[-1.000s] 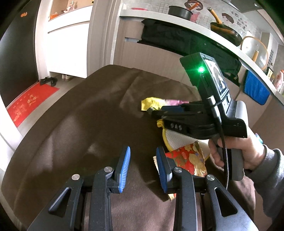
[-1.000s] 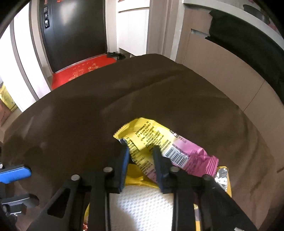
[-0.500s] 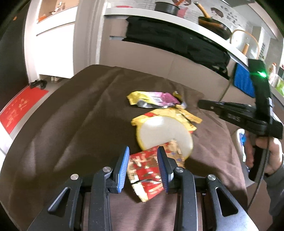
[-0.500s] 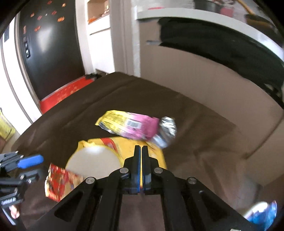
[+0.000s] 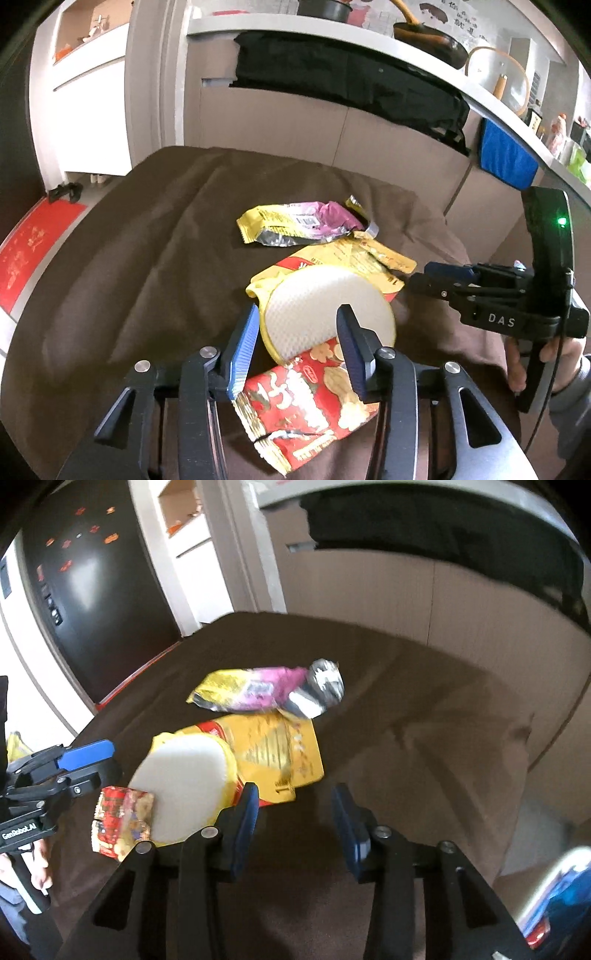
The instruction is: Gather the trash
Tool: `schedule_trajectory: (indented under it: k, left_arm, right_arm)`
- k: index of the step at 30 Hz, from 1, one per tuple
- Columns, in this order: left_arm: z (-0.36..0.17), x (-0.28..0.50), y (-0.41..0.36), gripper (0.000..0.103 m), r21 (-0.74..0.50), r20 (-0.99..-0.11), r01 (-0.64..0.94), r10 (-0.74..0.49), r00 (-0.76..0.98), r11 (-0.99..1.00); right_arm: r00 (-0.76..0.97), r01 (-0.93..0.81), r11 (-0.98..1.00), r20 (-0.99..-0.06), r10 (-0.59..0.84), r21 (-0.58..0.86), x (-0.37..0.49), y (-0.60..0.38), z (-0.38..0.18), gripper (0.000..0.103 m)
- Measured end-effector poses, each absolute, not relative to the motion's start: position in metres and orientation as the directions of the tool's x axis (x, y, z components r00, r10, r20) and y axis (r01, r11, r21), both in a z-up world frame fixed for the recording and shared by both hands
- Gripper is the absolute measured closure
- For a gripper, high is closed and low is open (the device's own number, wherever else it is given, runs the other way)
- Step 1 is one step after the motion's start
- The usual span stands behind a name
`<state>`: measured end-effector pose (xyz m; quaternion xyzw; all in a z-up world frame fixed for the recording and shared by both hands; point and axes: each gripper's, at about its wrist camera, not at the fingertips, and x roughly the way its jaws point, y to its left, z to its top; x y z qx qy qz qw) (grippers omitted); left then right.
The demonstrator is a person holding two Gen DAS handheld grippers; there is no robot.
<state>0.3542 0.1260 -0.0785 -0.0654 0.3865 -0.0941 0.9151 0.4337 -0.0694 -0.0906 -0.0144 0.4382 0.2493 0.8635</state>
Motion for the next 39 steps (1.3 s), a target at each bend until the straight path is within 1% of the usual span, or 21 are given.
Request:
schedule_trajectory:
  k: [4,7,8,9,10,11,14,17,18,21,25,30,32,35,37,39]
  left_arm:
    - [-0.086,0.357,0.128,0.057,-0.163,-0.705,0.123,-0.203,0.679,0.979]
    - [-0.088,0.357,0.131,0.056,-0.164,-0.705,0.133,-0.21,0.678,0.977]
    - [-0.088,0.358,0.133,0.056,-0.166,-0.704,0.133,-0.211,0.678,0.977]
    - [-0.089,0.358,0.135,0.056,-0.167,-0.702,0.131,-0.211,0.68,0.977]
    - [-0.088,0.358,0.137,0.056,-0.169,-0.701,0.128,-0.21,0.681,0.977]
    - [-0.088,0.357,0.139,0.056,-0.176,-0.7,0.126,-0.214,0.681,0.976]
    - [-0.087,0.353,0.145,0.055,-0.204,-0.698,0.131,-0.238,0.676,0.97]
    - [-0.085,0.347,0.146,0.05,-0.205,-0.696,0.14,-0.245,0.675,0.969]
    - [-0.085,0.345,0.145,0.047,-0.197,-0.699,0.141,-0.24,0.674,0.97]
    - [-0.087,0.339,0.144,0.046,-0.197,-0.708,0.153,-0.249,0.661,0.968]
    - [-0.096,0.337,0.146,0.046,-0.269,-0.725,0.163,-0.311,0.615,0.949]
    - [-0.108,0.336,0.141,0.046,-0.3,-0.747,0.193,-0.356,0.561,0.934]
    - [-0.111,0.334,0.133,0.046,-0.283,-0.764,0.215,-0.355,0.538,0.935]
    - [-0.111,0.33,0.123,0.045,-0.217,-0.774,0.224,-0.307,0.553,0.95]
    - [-0.11,0.33,0.121,0.045,-0.208,-0.784,0.206,-0.289,0.55,0.956]
    - [-0.109,0.328,0.116,0.045,-0.187,-0.795,0.201,-0.268,0.544,0.962]
  right_arm:
    - [0.463,-0.436,0.864,-0.761,0.455,0.252,0.448,-0.064,-0.102,0.07]
    - [0.441,-0.445,0.841,-0.742,0.506,0.309,0.459,-0.055,-0.104,0.072]
    - [0.432,-0.448,0.834,-0.739,0.517,0.321,0.462,-0.052,-0.104,0.078]
    - [0.432,-0.451,0.834,-0.74,0.516,0.318,0.464,-0.047,-0.105,0.088]
    - [0.439,-0.452,0.837,-0.74,0.509,0.308,0.464,-0.044,-0.105,0.094]
    - [0.456,-0.45,0.841,-0.733,0.505,0.3,0.463,-0.042,-0.103,0.097]
    - [0.508,-0.435,0.853,-0.703,0.497,0.289,0.458,-0.045,-0.093,0.098]
    - [0.548,-0.426,0.869,-0.692,0.47,0.253,0.452,-0.05,-0.081,0.1]
    - [0.554,-0.426,0.871,-0.69,0.465,0.245,0.449,-0.052,-0.078,0.1]
    - [0.57,-0.435,0.874,-0.685,0.454,0.217,0.437,-0.059,-0.064,0.1]
    - [0.582,-0.44,0.877,-0.684,0.441,0.191,0.418,-0.071,-0.052,0.1]
    - [0.578,-0.441,0.88,-0.695,0.428,0.175,0.39,-0.091,-0.045,0.1]
    - [0.564,-0.449,0.878,-0.708,0.425,0.169,0.38,-0.096,-0.048,0.1]
    - [0.545,-0.469,0.871,-0.727,0.417,0.147,0.365,-0.099,-0.054,0.1]
    - [0.536,-0.483,0.867,-0.742,0.403,0.123,0.358,-0.098,-0.059,0.095]
    - [0.537,-0.5,0.861,-0.748,0.39,0.09,0.348,-0.101,-0.063,0.077]
